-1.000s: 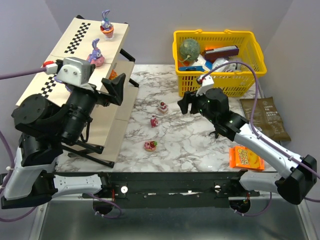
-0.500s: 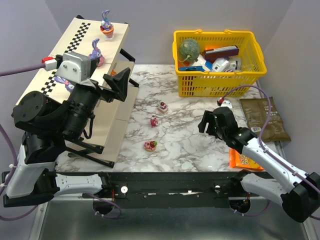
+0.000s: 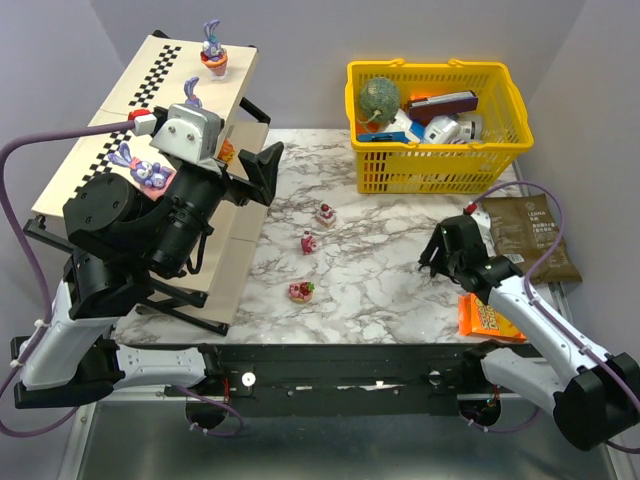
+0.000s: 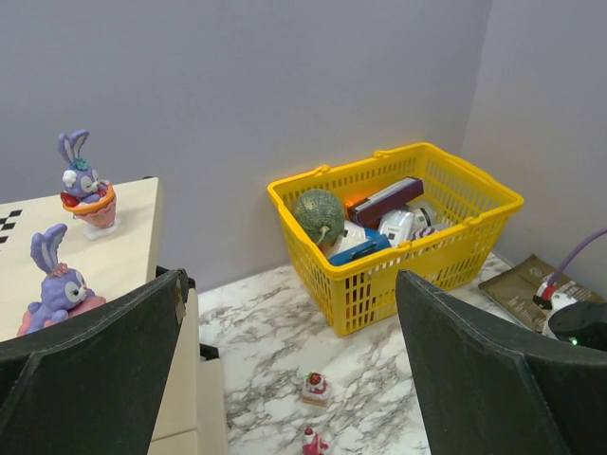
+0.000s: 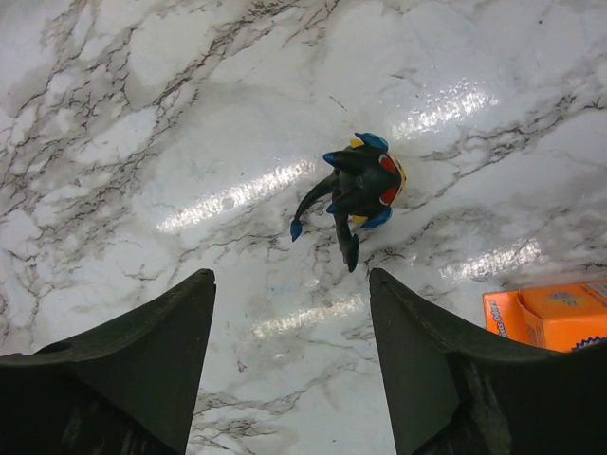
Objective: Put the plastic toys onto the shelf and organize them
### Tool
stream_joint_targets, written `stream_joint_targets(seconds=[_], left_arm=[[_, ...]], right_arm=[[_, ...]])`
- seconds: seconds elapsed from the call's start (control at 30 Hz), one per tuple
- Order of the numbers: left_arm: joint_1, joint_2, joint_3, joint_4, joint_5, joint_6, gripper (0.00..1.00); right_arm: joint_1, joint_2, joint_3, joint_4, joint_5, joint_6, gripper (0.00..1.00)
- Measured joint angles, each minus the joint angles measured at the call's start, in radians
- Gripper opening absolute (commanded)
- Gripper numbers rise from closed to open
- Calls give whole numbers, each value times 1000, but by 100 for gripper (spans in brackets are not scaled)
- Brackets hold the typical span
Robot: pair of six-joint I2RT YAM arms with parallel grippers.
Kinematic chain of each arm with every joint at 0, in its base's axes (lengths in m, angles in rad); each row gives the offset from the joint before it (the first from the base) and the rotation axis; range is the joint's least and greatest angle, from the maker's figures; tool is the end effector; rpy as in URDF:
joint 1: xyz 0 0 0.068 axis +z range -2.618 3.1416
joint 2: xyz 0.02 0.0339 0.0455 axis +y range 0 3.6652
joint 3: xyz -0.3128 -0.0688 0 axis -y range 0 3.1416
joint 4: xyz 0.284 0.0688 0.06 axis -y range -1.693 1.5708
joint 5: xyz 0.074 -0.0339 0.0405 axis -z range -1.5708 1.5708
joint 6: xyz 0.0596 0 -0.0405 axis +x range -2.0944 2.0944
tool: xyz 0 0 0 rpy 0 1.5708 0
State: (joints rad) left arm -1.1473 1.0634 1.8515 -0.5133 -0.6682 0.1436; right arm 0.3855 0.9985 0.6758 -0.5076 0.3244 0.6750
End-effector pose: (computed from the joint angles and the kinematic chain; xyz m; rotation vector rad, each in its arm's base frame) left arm 0.0920 -0.1143 0.6633 0.2926 1.3363 -0.4117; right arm 0.2175 0.0678 0.2470 0.4856 2.2986 0.1293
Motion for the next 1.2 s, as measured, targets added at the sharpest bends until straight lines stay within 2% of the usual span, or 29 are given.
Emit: stream_joint_targets(seconds=[0.3, 0.57, 0.83, 1.0, 1.2], left_arm=[[0, 0, 0, 0, 0, 2, 99], [0, 0, 0, 1, 0, 7, 99], [0, 0, 0, 0, -2, 7, 99], [0, 0, 0, 1, -5, 8, 99], [0, 0, 0, 1, -16, 11, 99]], right_arm=[[-2, 6, -20, -45, -14, 79, 73], [-2, 124, -26, -39, -27, 121, 72], [-3, 203, -23, 52, -36, 105, 70], [-6, 330, 39, 79, -57, 83, 68], [-6, 378, 95, 129, -87, 65, 68]])
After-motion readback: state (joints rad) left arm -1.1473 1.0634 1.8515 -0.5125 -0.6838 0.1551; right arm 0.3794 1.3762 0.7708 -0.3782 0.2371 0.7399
